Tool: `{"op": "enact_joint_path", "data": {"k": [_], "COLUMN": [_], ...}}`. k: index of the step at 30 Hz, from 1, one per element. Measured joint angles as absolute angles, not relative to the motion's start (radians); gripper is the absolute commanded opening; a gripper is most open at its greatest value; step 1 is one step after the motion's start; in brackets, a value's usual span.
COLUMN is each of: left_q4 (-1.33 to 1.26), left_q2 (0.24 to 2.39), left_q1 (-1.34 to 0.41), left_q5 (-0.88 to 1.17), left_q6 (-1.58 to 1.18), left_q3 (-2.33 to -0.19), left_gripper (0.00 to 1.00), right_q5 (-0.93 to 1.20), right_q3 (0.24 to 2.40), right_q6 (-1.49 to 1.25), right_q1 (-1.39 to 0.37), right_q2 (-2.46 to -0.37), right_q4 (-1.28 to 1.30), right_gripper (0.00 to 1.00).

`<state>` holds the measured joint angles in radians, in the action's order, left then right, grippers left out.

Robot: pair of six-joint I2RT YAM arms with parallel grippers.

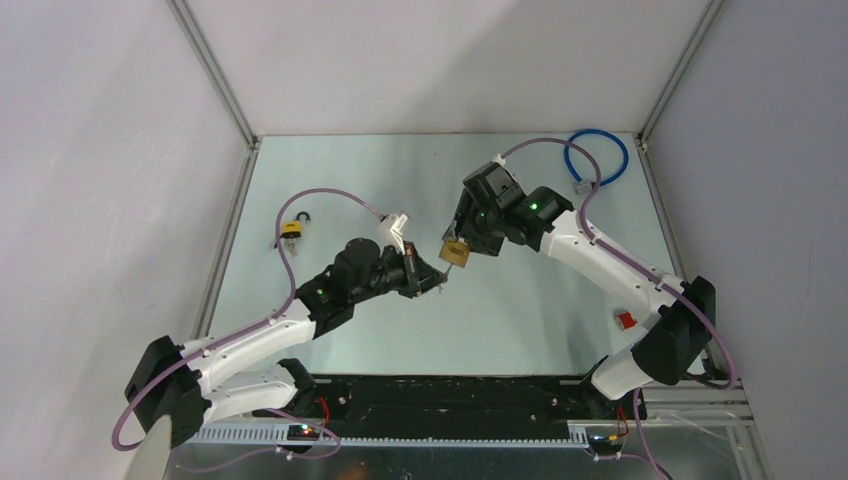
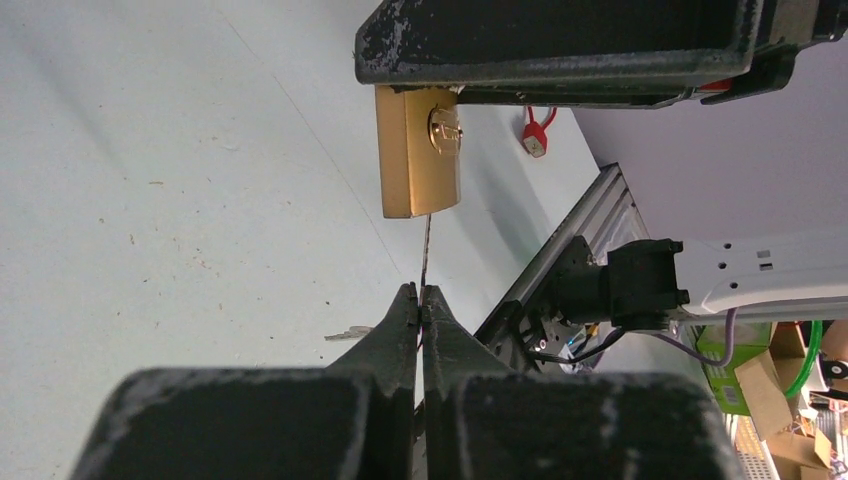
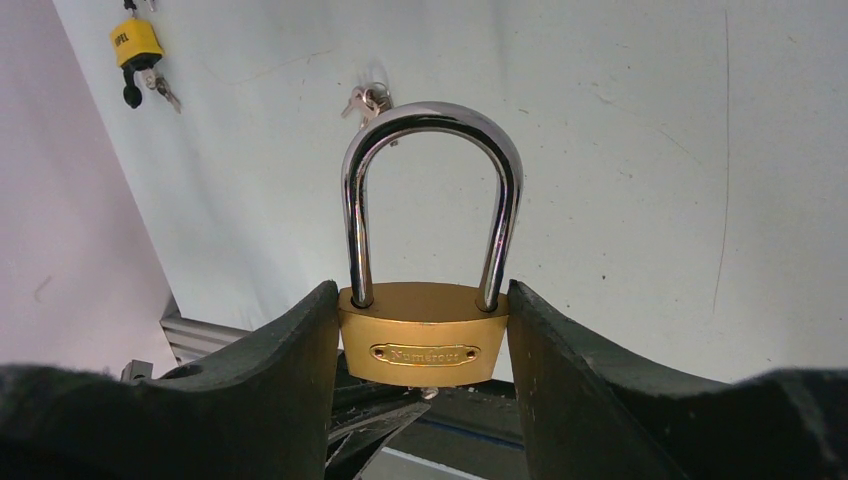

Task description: Unlock with the key

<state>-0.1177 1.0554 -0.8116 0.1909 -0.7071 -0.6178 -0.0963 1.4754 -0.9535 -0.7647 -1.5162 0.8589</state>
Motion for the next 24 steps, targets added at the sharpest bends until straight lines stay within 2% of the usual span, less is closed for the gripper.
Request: {"op": "enact_joint_path", "data": {"k": [24], "left_q4": [-0.162], "left_q2": [0.974], "left_q1": [-0.815], "left_q5": [0.088], "left_q6": [-0.788], "left_q3": [-0.578], "left_gripper": [0.0], "right_q5": [-0.108], "right_q3": [1.39], "right_q6": [-0.95], "right_q1": [-0.782], "right_q2": [-1.462], "right_q4": [0.762], "right_gripper": [0.0]}}
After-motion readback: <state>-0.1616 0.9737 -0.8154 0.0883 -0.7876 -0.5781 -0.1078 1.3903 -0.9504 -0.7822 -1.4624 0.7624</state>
